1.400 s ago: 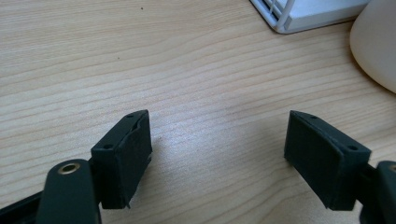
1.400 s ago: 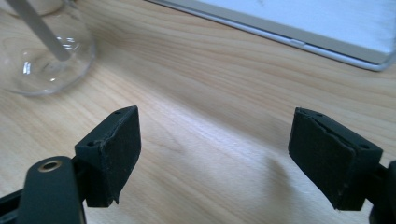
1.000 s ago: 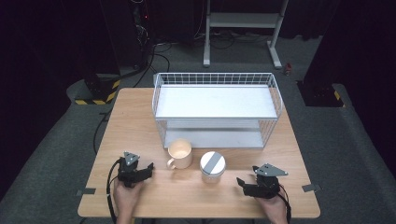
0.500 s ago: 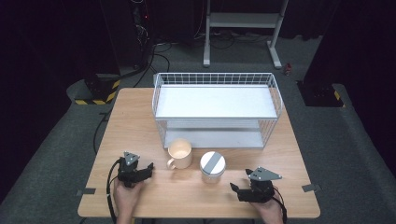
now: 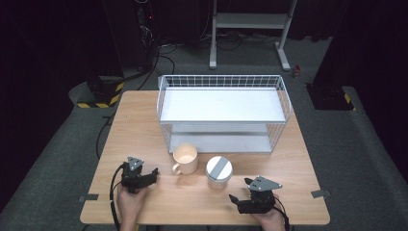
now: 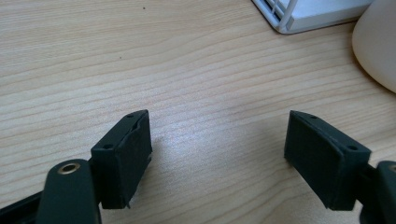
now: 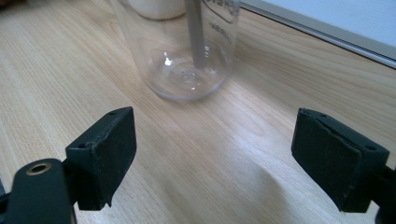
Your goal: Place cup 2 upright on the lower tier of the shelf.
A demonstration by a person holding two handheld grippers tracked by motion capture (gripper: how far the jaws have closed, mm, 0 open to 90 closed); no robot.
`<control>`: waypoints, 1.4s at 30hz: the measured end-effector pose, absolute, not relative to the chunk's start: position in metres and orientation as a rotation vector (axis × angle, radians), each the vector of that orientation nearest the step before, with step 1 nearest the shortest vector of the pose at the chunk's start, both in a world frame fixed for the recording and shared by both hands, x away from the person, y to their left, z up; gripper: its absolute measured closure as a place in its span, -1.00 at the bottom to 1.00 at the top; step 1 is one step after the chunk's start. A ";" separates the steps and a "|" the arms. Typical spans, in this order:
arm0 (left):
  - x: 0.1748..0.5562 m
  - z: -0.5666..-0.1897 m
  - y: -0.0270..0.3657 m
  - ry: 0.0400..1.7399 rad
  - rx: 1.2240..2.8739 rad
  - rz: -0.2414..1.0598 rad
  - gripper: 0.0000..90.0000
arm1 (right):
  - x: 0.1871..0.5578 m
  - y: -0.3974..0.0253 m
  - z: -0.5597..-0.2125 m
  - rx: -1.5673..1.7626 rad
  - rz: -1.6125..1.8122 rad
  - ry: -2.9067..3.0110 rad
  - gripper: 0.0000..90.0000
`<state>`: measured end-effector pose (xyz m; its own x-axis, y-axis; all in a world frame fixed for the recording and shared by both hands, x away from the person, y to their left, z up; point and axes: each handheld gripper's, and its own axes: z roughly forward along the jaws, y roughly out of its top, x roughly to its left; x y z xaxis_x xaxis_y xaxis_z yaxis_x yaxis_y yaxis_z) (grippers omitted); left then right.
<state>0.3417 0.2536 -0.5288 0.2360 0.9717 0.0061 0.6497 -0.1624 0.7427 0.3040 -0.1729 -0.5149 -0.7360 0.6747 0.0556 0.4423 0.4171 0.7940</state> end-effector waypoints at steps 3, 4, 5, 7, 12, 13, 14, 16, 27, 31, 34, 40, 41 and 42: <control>0.342 -0.529 0.254 1.484 1.892 0.667 -0.49 | 0.305 -0.168 -0.514 0.962 1.229 2.410 -0.70; 0.342 -0.529 0.254 1.483 1.891 0.667 -0.49 | 0.305 -0.165 -0.513 0.956 1.232 2.413 -0.70; 0.342 -0.529 0.254 1.483 1.892 0.667 -0.49 | 0.306 -0.164 -0.513 0.946 1.237 2.413 -0.71; 0.342 -0.529 0.254 1.484 1.891 0.667 -0.49 | 0.307 -0.159 -0.512 0.933 1.241 2.413 -0.71; 0.342 -0.529 0.254 1.483 1.892 0.667 -0.49 | 0.310 -0.149 -0.510 0.918 1.251 2.418 -0.73; 0.342 -0.529 0.254 1.483 1.892 0.667 -0.49 | 0.311 -0.148 -0.510 0.917 1.251 2.420 -0.74; 0.342 -0.529 0.254 1.484 1.891 0.667 -0.49 | 0.312 -0.146 -0.510 0.914 1.249 2.423 -0.74; 0.342 -0.529 0.254 1.484 1.891 0.667 -0.49 | 0.314 -0.143 -0.508 0.903 1.245 2.424 -0.75; 0.342 -0.529 0.254 1.484 1.892 0.667 -0.49 | 0.324 -0.127 -0.507 0.899 1.245 2.414 -0.77; 0.342 -0.529 0.254 1.483 1.892 0.667 -0.49 | 0.325 -0.124 -0.507 0.887 1.242 2.403 -0.77; 0.342 -0.529 0.254 1.483 1.892 0.666 -0.49 | 0.329 -0.121 -0.507 0.898 1.246 2.397 -0.77; 0.342 -0.529 0.254 1.484 1.892 0.666 -0.49 | 0.331 -0.117 -0.506 0.888 1.228 2.399 -0.75; 0.342 -0.529 0.254 1.483 1.893 0.665 -0.49 | 0.331 -0.117 -0.506 0.880 1.227 2.394 -0.74; 0.342 -0.529 0.254 1.483 1.892 0.666 -0.49 | 0.331 -0.116 -0.506 0.876 1.231 2.385 -0.73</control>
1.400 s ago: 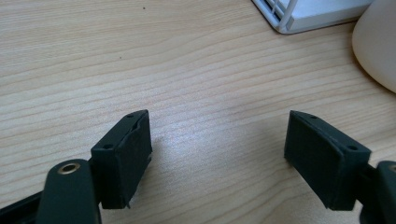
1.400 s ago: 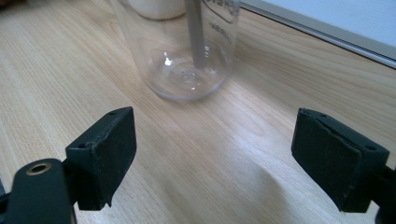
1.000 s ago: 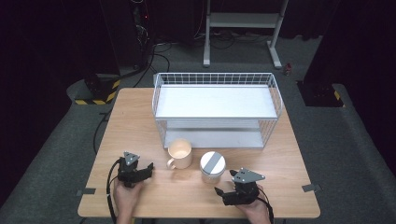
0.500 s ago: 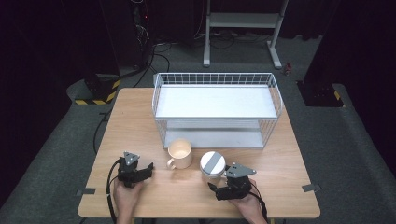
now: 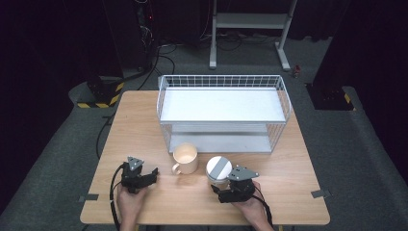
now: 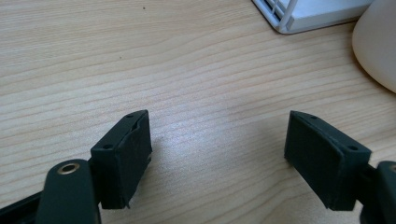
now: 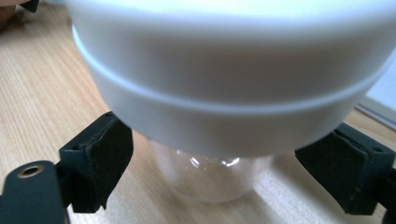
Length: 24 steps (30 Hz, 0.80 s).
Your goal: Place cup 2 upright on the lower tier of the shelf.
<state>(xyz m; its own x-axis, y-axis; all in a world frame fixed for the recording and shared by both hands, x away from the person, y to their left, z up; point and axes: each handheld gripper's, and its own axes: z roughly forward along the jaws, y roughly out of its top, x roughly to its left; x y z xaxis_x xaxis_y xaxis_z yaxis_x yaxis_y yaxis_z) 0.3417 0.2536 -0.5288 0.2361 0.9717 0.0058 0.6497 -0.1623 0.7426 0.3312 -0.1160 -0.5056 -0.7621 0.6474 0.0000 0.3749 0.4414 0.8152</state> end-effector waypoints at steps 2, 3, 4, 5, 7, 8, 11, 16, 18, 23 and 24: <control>0.342 -0.529 0.254 1.484 1.891 0.666 -0.49 | 0.333 -0.115 -0.506 0.883 1.231 2.380 -0.71; 0.342 -0.529 0.254 1.484 1.891 0.666 -0.49 | 0.334 -0.115 -0.507 0.895 1.230 2.383 -0.71; 0.342 -0.529 0.254 1.483 1.891 0.666 -0.49 | 0.335 -0.114 -0.508 0.891 1.222 2.385 -0.71; 0.342 -0.529 0.254 1.483 1.891 0.666 -0.49 | 0.335 -0.114 -0.508 0.891 1.222 2.385 -0.71; 0.342 -0.529 0.254 1.485 1.890 0.665 -0.50 | 0.335 -0.111 -0.509 0.882 1.211 2.382 -0.70; 0.342 -0.529 0.254 1.484 1.891 0.666 -0.50 | 0.334 -0.111 -0.509 0.888 1.208 2.381 -0.69; 0.342 -0.529 0.254 1.483 1.891 0.666 -0.50 | 0.335 -0.111 -0.507 0.887 1.215 2.371 -0.69; 0.342 -0.529 0.254 1.484 1.891 0.665 -0.50 | 0.336 -0.108 -0.506 0.886 1.247 2.355 -0.66; 0.342 -0.529 0.254 1.484 1.891 0.665 -0.50 | 0.337 -0.107 -0.506 0.887 1.241 2.363 -0.63; 0.342 -0.529 0.254 1.484 1.892 0.665 -0.50 | 0.337 -0.105 -0.506 0.888 1.221 2.370 -0.59; 0.342 -0.529 0.254 1.484 1.892 0.665 -0.50 | 0.337 -0.105 -0.506 0.878 1.216 2.368 -0.59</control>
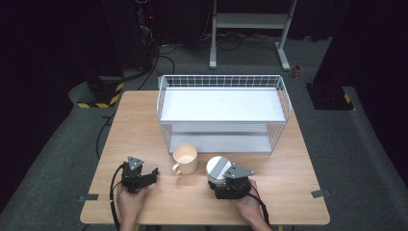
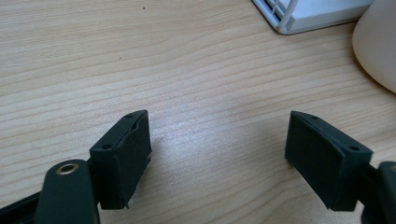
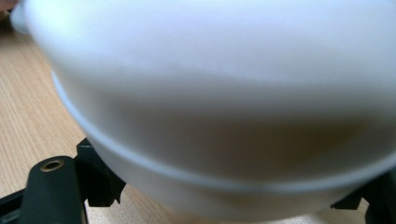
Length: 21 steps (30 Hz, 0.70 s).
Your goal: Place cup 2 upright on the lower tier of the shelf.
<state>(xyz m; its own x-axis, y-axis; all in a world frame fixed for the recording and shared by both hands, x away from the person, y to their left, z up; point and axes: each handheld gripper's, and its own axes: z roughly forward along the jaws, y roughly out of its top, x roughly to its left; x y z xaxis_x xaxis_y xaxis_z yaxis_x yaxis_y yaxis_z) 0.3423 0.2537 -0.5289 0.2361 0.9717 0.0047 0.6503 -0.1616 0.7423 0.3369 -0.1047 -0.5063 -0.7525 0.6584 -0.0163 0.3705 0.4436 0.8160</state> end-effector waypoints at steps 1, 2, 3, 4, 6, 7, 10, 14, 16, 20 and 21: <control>0.342 -0.529 0.254 1.484 1.892 0.665 -0.50 | 0.337 -0.104 -0.506 0.877 1.215 2.367 -0.59; 0.342 -0.529 0.254 1.484 1.892 0.665 -0.50 | 0.337 -0.104 -0.507 0.877 1.216 2.365 -0.59; 0.342 -0.529 0.254 1.484 1.892 0.665 -0.50 | 0.337 -0.105 -0.507 0.873 1.220 2.361 -0.59; 0.342 -0.529 0.254 1.484 1.892 0.665 -0.50 | 0.337 -0.104 -0.507 0.874 1.222 2.360 -0.58; 0.342 -0.529 0.254 1.484 1.892 0.665 -0.50 | 0.337 -0.104 -0.507 0.869 1.221 2.360 -0.58; 0.342 -0.529 0.254 1.484 1.892 0.665 -0.50 | 0.336 -0.104 -0.507 0.870 1.221 2.358 -0.58; 0.342 -0.529 0.254 1.484 1.892 0.665 -0.50 | 0.335 -0.104 -0.507 0.871 1.222 2.356 -0.58; 0.342 -0.529 0.254 1.484 1.892 0.665 -0.50 | 0.335 -0.106 -0.506 0.868 1.227 2.354 -0.58; 0.342 -0.529 0.254 1.484 1.892 0.665 -0.50 | 0.335 -0.106 -0.506 0.865 1.236 2.348 -0.58; 0.342 -0.529 0.254 1.485 1.891 0.665 -0.50 | 0.335 -0.107 -0.503 0.862 1.244 2.340 -0.58; 0.342 -0.529 0.254 1.484 1.892 0.666 -0.50 | 0.335 -0.107 -0.503 0.862 1.244 2.340 -0.58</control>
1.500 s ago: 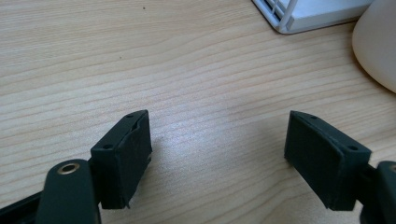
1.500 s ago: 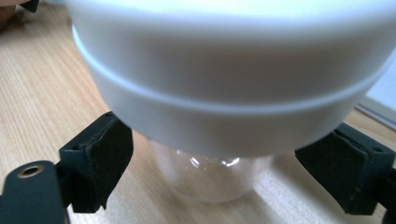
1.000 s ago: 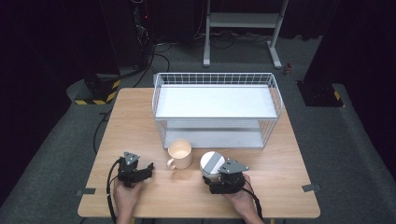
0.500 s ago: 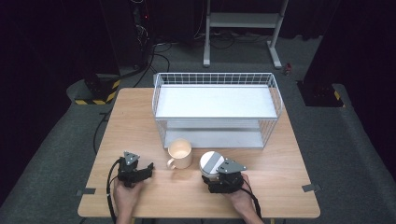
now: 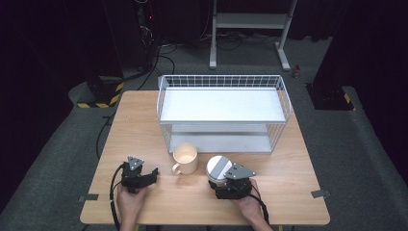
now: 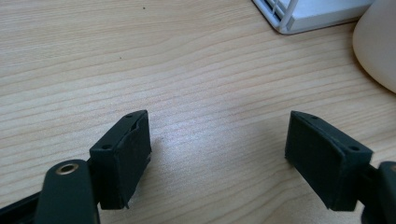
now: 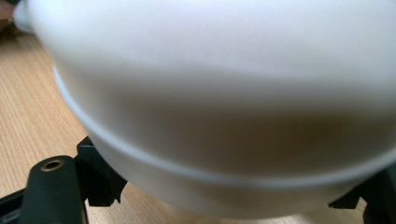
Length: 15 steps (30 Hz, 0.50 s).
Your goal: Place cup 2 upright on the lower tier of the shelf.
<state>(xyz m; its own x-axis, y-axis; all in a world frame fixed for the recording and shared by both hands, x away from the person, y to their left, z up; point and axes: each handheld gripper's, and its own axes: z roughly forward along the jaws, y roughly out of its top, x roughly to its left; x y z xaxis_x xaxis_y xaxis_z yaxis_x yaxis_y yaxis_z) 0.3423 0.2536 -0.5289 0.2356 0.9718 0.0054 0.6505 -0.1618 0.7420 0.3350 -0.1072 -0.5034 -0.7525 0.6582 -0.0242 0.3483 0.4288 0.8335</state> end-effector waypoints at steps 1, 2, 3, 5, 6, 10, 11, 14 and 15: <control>0.342 -0.529 0.254 1.485 1.892 0.666 -0.50 | 0.335 -0.108 -0.503 0.863 1.250 2.338 -0.58; 0.342 -0.529 0.254 1.485 1.891 0.665 -0.50 | 0.335 -0.110 -0.502 0.861 1.256 2.335 -0.58; 0.342 -0.529 0.254 1.485 1.892 0.666 -0.50 | 0.336 -0.111 -0.501 0.870 1.251 2.339 -0.58; 0.342 -0.529 0.254 1.485 1.891 0.666 -0.50 | 0.337 -0.113 -0.500 0.870 1.244 2.339 -0.58; 0.342 -0.529 0.254 1.485 1.892 0.666 -0.50 | 0.337 -0.113 -0.498 0.869 1.242 2.336 -0.58; 0.342 -0.529 0.254 1.484 1.892 0.667 -0.50 | 0.338 -0.116 -0.496 0.866 1.259 2.315 -0.58; 0.342 -0.529 0.254 1.485 1.892 0.666 -0.50 | 0.340 -0.117 -0.495 0.883 1.252 2.314 -0.58; 0.342 -0.529 0.254 1.485 1.891 0.666 -0.50 | 0.341 -0.120 -0.494 0.888 1.255 2.311 -0.58; 0.342 -0.529 0.254 1.485 1.892 0.666 -0.50 | 0.341 -0.121 -0.493 0.893 1.258 2.309 -0.58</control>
<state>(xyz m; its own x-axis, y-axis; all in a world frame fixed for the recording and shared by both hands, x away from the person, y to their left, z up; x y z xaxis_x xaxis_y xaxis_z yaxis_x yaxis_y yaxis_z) 0.3423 0.2537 -0.5289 0.2353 0.9719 0.0055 0.6507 -0.1617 0.7419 0.3415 -0.1209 -0.4932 -0.7342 0.6788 -0.0145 0.3559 0.4029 0.8432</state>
